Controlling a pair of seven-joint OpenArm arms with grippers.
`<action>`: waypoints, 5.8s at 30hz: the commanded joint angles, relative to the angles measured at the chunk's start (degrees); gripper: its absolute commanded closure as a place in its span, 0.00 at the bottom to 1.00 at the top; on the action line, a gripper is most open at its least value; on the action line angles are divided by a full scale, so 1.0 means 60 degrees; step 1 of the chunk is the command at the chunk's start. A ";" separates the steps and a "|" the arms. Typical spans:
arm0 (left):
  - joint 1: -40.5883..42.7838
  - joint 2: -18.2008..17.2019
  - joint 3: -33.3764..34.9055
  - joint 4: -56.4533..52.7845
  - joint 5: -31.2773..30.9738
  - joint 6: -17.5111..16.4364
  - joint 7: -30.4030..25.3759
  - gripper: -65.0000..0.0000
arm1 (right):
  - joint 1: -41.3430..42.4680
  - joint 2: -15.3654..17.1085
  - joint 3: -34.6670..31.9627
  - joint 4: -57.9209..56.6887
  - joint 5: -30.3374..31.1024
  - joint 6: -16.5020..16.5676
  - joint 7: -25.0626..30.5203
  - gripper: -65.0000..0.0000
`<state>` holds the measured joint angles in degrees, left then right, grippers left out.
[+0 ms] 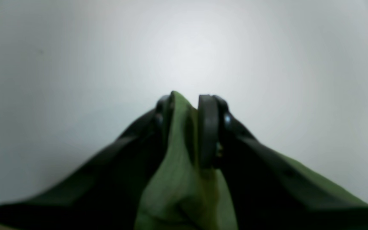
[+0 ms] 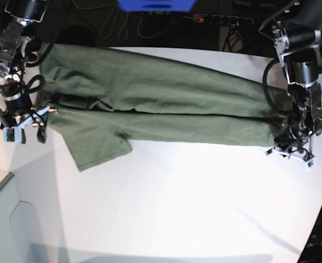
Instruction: Layout the t-shirt on the table in an organized manner, then fold the t-shirt properly
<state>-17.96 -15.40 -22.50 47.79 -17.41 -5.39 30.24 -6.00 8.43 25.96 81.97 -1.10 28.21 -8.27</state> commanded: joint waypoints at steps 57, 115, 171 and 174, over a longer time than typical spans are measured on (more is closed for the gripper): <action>0.0582 0.0141 -0.0052 0.1786 -0.0080 -0.0018 -0.0153 0.91 | 0.0128 0.0098 0.0018 0.0162 0.0118 -0.0034 0.0243 0.44; 0.1066 0.0229 -0.0697 0.2577 -0.0095 -0.0091 -0.0095 1.00 | 0.4905 0.0815 -0.5007 -0.6300 0.0103 -0.0108 -0.2760 0.83; 0.2311 0.0449 -0.1766 0.4555 -0.1399 -0.0135 -0.0197 1.00 | -0.4180 -0.2174 -0.1315 0.5143 0.0162 -0.0034 -0.2511 1.00; 0.2311 0.0449 -0.1752 0.4555 -0.1399 -0.0135 -0.0520 1.00 | -0.4736 -0.2393 -0.1564 0.5349 0.0162 -0.0034 -0.1588 1.00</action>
<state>-3.03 -11.68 -32.91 74.24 -25.56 -6.02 28.71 -34.15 -6.04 16.27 112.97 -0.75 28.05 -18.50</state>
